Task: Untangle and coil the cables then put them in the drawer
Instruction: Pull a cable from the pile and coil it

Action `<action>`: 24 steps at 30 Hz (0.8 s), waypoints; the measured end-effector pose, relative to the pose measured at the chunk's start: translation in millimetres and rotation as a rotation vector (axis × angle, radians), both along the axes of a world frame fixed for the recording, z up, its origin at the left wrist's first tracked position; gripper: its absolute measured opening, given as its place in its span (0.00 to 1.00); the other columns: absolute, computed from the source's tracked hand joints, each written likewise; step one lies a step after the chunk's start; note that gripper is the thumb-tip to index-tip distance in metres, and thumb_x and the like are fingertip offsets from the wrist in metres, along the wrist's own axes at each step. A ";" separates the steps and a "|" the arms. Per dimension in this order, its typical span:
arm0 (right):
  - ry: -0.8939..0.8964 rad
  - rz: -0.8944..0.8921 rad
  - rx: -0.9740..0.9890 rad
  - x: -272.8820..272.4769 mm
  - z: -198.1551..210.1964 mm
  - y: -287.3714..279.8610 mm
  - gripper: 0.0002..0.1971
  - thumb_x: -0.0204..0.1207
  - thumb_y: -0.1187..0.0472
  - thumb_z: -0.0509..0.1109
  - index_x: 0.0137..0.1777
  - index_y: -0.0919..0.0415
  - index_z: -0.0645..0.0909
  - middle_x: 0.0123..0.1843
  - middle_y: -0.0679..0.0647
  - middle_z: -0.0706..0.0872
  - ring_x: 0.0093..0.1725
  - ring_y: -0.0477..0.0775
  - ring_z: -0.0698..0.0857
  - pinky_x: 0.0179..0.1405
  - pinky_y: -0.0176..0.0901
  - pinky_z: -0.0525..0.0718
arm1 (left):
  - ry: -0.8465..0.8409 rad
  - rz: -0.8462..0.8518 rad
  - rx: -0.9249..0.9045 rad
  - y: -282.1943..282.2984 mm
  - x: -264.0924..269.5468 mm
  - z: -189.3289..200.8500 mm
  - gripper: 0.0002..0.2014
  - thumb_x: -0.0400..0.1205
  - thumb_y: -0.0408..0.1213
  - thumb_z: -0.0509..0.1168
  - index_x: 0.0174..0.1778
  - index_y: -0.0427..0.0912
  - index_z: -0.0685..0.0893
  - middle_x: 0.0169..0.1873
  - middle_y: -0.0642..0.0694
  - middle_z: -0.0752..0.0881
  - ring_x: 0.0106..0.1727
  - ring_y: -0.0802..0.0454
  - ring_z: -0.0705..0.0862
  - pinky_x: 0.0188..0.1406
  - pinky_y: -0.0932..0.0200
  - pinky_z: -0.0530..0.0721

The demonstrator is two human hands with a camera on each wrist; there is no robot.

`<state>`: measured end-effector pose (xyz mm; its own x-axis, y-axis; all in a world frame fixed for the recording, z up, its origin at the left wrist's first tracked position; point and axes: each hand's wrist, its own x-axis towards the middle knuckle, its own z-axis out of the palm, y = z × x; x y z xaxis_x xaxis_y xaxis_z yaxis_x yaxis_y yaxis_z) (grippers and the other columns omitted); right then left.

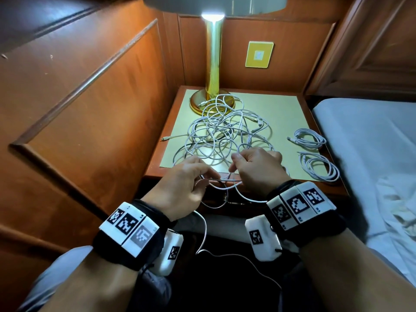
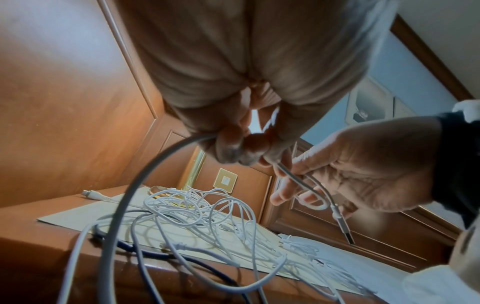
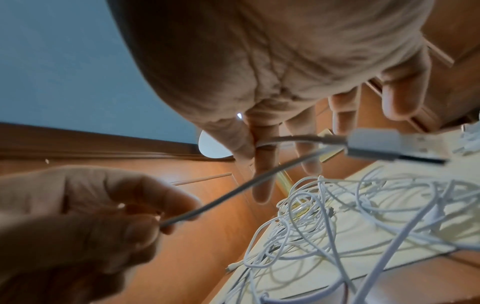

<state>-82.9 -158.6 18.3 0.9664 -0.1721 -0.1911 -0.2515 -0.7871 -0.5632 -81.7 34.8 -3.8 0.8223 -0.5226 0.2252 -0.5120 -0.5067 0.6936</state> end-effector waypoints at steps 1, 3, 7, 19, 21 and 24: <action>0.008 0.004 -0.054 -1.6 3.3 -0.6 0.21 0.87 0.47 0.53 0.48 0.51 0.87 0.59 0.50 0.83 0.73 0.61 0.63 0.64 0.57 0.67 | -0.007 -0.010 0.009 0.4 0.7 -0.4 0.14 0.80 0.22 0.70 0.54 0.45 0.92 0.46 0.50 0.84 0.48 0.59 0.83 0.50 0.69 0.79; 0.031 0.057 -0.192 -2.7 6.3 0.5 0.20 0.88 0.51 0.51 0.56 0.51 0.86 0.62 0.52 0.81 0.71 0.63 0.65 0.65 0.60 0.67 | -0.059 -0.013 -0.016 0.2 2.2 -0.7 0.14 0.80 0.23 0.72 0.54 0.45 0.92 0.46 0.51 0.85 0.48 0.59 0.84 0.50 0.68 0.80; 0.055 0.188 -0.071 1.3 -1.9 0.1 0.20 0.86 0.49 0.58 0.44 0.57 0.88 0.45 0.56 0.87 0.54 0.59 0.83 0.53 0.49 0.77 | -0.147 0.021 -0.120 -2.5 2.7 -0.7 0.11 0.77 0.26 0.77 0.51 0.43 0.91 0.43 0.56 0.90 0.44 0.61 0.87 0.45 0.70 0.81; 0.150 0.085 0.966 -7.7 12.5 7.8 0.22 0.87 0.53 0.58 0.30 0.58 0.72 0.21 0.48 0.63 0.17 0.46 0.59 0.19 0.34 0.55 | 0.222 0.235 -0.439 -9.3 1.4 -1.3 0.20 0.74 0.59 0.75 0.54 0.51 0.84 0.46 0.53 0.88 0.32 0.42 0.87 0.32 0.48 0.87; 0.178 0.048 1.078 -8.6 16.1 8.5 0.22 0.86 0.49 0.59 0.29 0.56 0.70 0.22 0.47 0.62 0.18 0.46 0.56 0.22 0.38 0.51 | 0.376 0.188 -0.479 -11.6 1.2 1.4 0.19 0.79 0.56 0.73 0.55 0.45 0.85 0.45 0.47 0.89 0.31 0.48 0.84 0.24 0.61 0.80; 0.199 -0.009 1.201 -8.0 19.7 5.6 0.18 0.84 0.50 0.60 0.32 0.56 0.69 0.21 0.46 0.64 0.18 0.46 0.56 0.22 0.38 0.53 | 0.539 0.117 -0.573 -11.4 0.8 5.3 0.18 0.81 0.48 0.70 0.54 0.35 0.85 0.40 0.39 0.89 0.31 0.50 0.80 0.16 0.63 0.71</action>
<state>-90.9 -153.0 38.0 0.9015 0.2095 -0.3786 -0.4197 0.2105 -0.8829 -80.9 23.4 1.4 0.9368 -0.3497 -0.0116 0.0028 -0.0255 0.9997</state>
